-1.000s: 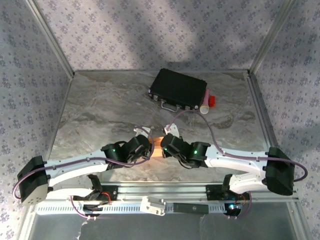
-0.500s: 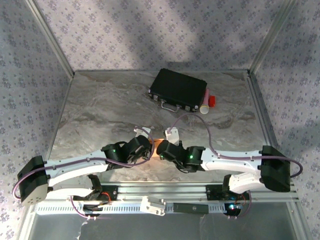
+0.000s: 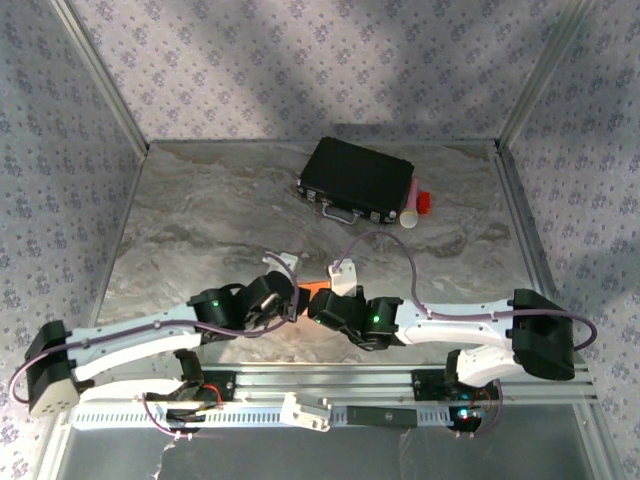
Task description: Fold the paper box
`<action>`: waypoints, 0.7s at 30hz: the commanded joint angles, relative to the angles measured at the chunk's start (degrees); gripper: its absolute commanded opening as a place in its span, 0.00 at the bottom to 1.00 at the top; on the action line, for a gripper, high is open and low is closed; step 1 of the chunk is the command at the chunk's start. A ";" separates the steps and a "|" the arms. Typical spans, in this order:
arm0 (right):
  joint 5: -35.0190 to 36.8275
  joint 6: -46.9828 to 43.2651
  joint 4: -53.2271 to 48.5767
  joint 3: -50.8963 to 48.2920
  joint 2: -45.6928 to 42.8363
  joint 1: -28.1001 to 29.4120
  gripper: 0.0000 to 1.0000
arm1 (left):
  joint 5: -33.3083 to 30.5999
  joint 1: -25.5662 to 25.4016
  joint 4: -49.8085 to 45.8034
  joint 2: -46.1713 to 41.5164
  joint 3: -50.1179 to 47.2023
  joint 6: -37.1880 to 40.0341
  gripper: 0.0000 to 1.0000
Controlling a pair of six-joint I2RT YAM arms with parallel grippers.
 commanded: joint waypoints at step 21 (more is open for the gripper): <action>-3.42 -1.70 -4.19 2.52 1.62 -1.48 0.00 | 10.55 14.45 -24.12 -11.96 0.38 2.92 0.43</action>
